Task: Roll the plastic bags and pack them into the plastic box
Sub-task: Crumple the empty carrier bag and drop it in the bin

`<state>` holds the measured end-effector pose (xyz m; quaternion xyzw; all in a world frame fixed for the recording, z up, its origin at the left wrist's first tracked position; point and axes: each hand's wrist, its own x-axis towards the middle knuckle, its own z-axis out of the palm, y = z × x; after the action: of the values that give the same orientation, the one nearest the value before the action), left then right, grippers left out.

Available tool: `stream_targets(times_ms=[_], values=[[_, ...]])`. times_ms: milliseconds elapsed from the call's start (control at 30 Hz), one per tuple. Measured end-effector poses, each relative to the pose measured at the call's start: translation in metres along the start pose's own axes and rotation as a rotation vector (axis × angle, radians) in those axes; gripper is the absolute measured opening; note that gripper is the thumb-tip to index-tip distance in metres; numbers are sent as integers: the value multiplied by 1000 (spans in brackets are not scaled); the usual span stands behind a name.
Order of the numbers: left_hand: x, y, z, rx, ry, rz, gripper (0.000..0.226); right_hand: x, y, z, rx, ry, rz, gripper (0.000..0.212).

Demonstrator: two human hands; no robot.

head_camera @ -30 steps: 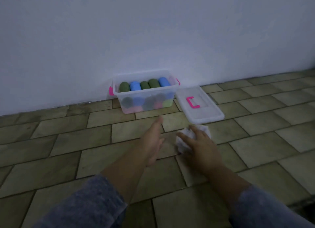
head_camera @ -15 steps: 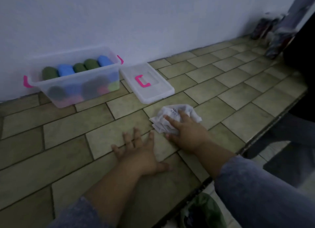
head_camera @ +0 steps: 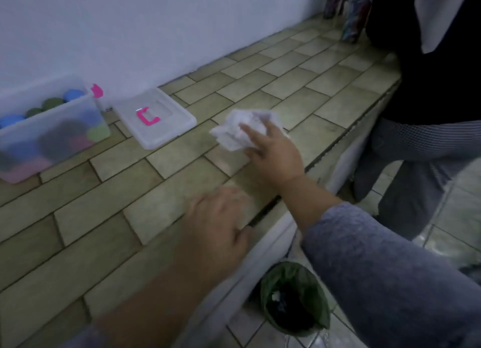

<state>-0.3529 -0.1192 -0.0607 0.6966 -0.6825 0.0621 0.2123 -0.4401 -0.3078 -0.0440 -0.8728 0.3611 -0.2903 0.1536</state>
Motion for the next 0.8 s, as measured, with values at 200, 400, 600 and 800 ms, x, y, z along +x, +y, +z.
stream_targets(times_ms=[200, 400, 600, 800], values=[[20, 91, 136, 446, -676, 485, 60, -106, 144, -37, 450, 600, 603, 50], [23, 39, 235, 1108, -855, 599, 63, -263, 207, 110, 581, 51, 1206, 31], [16, 29, 273, 1217, -771, 708, 69, -321, 226, 240, 432, -544, 1305, 55], [15, 29, 284, 1193, -719, 679, 65, -334, 248, 288, 263, -693, 1285, 102]])
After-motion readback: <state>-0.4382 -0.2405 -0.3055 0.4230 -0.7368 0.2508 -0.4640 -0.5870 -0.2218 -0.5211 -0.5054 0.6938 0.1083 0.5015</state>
